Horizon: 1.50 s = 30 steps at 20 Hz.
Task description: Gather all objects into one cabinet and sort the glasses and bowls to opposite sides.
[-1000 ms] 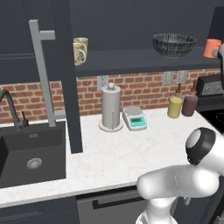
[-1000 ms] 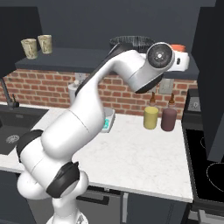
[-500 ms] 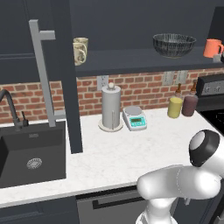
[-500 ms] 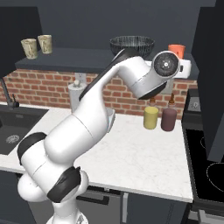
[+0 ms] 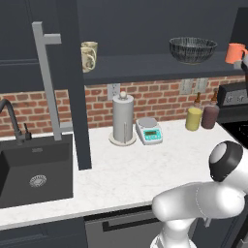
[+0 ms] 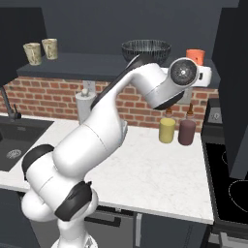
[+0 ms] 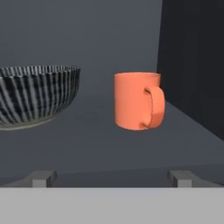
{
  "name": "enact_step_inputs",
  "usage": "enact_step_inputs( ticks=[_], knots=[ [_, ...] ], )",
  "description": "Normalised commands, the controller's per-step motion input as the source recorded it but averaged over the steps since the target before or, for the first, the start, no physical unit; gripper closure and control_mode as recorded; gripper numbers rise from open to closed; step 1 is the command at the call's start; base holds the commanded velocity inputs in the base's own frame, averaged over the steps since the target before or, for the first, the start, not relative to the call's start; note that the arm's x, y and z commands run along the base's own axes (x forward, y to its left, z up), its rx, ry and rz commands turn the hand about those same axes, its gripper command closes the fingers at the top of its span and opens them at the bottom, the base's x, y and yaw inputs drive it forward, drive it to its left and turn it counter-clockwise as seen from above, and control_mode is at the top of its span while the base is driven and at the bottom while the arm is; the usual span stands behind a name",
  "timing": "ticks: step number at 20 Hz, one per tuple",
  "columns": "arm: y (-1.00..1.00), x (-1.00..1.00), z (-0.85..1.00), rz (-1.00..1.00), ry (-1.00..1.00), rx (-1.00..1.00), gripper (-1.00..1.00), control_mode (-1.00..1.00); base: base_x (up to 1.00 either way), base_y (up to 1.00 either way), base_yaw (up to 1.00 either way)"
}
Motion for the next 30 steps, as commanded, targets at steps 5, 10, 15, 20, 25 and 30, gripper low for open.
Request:
enact_step_inputs(
  ticks=[5, 10, 15, 20, 25, 30],
  knots=[
    [-0.17, 0.11, 0.00, 0.02, 0.00, 0.00, -1.00, -1.00, 0.00, 0.00, 0.00],
    [-0.15, 0.12, 0.00, 0.02, 0.00, 0.00, -1.00, -1.00, 0.00, 0.00, 0.00],
    [-0.04, 0.22, 0.00, 0.00, 0.00, 0.00, -1.00, -1.00, 0.00, 0.00, 0.00],
    [-0.07, 0.30, 0.00, 0.01, 0.00, 0.01, -1.00, -1.00, 0.00, 0.00, 0.00],
    [-0.08, 0.21, 0.00, 0.00, 0.00, 0.00, -1.00, -1.00, 0.00, 0.00, 0.00],
    [-0.13, 0.02, 0.00, 0.00, 0.00, 0.00, -1.00, -1.00, 0.00, 0.00, 0.00]
  ],
)
